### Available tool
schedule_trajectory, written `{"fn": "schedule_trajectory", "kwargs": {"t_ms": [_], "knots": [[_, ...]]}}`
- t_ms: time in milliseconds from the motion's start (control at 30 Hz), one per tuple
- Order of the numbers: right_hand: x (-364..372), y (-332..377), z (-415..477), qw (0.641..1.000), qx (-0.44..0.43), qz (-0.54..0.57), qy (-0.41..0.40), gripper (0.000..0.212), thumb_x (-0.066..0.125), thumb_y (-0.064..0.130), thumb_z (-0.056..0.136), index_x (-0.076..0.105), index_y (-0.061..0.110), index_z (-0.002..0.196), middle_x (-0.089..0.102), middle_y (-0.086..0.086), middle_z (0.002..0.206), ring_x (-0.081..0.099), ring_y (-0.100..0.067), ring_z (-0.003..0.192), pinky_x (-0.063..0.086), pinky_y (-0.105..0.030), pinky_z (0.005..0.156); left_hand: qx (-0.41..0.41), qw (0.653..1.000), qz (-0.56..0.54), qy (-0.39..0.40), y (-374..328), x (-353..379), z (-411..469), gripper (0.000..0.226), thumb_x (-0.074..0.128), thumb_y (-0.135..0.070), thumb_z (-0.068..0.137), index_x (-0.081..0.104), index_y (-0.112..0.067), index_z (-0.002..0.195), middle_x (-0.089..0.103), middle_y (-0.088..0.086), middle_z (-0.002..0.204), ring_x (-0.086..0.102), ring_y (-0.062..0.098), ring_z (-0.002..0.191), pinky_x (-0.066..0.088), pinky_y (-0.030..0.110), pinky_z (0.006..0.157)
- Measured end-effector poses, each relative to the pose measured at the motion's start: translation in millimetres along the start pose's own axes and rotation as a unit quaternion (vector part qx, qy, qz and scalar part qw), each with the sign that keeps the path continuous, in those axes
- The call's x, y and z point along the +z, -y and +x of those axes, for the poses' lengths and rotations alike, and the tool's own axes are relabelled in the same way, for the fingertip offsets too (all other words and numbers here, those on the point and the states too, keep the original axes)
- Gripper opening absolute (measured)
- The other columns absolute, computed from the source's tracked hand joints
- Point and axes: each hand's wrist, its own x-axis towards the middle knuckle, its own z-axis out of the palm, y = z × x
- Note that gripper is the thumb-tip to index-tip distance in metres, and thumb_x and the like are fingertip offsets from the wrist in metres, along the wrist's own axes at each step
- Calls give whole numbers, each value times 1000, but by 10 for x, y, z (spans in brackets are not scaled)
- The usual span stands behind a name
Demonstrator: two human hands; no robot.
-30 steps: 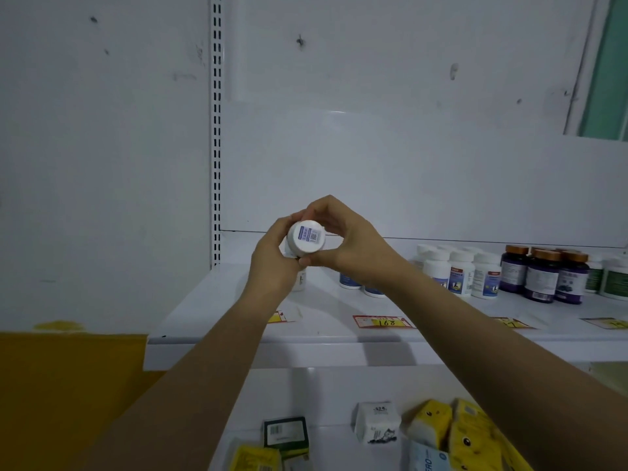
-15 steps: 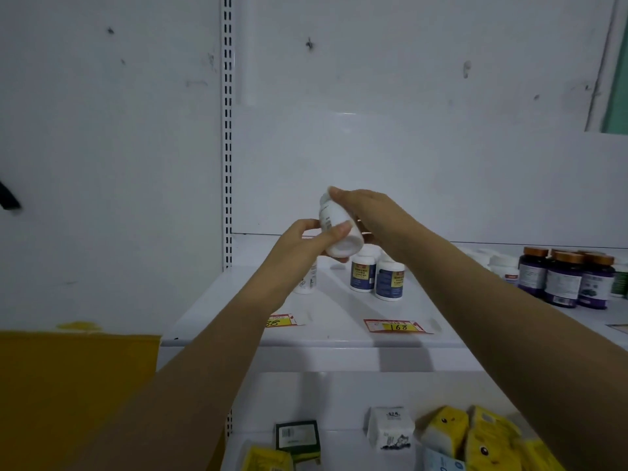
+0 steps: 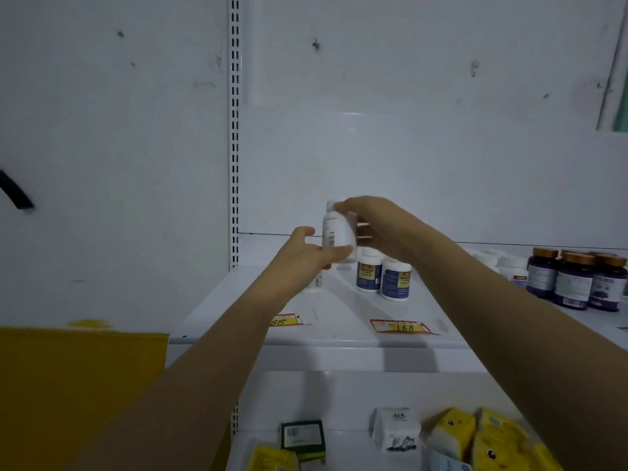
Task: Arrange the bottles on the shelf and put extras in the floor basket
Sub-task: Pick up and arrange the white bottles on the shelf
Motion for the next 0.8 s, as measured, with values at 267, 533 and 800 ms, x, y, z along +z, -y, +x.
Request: {"fn": "schedule_trajectory", "kwargs": {"t_ms": [267, 533, 800], "knots": [[335, 34, 62, 977, -136, -161, 44, 42, 65, 25, 88, 47, 23, 126, 57, 4, 120, 56, -15, 109, 47, -28, 90, 70, 983, 91, -141, 227, -196, -57, 85, 69, -27, 84, 12, -26, 147, 50, 1, 139, 55, 21, 118, 42, 30, 89], [748, -34, 212, 945, -187, -262, 51, 37, 60, 24, 91, 52, 16, 127, 57, -3, 125, 54, -16, 102, 42, -26, 82, 5, 961, 227, -155, 490, -563, -151, 78, 63, -43, 86, 20, -21, 147, 47, 2, 142, 49, 26, 125, 41, 45, 103], [874, -222, 579, 931, -140, -335, 26, 38, 60, 31, 90, 53, 29, 127, 55, -2, 131, 45, -26, 124, 37, -41, 103, -46, 908, 406, -96, 811, -764, -167, 50, 38, -46, 97, 39, -23, 142, 44, 2, 145, 42, 22, 130, 32, 36, 107]]}}
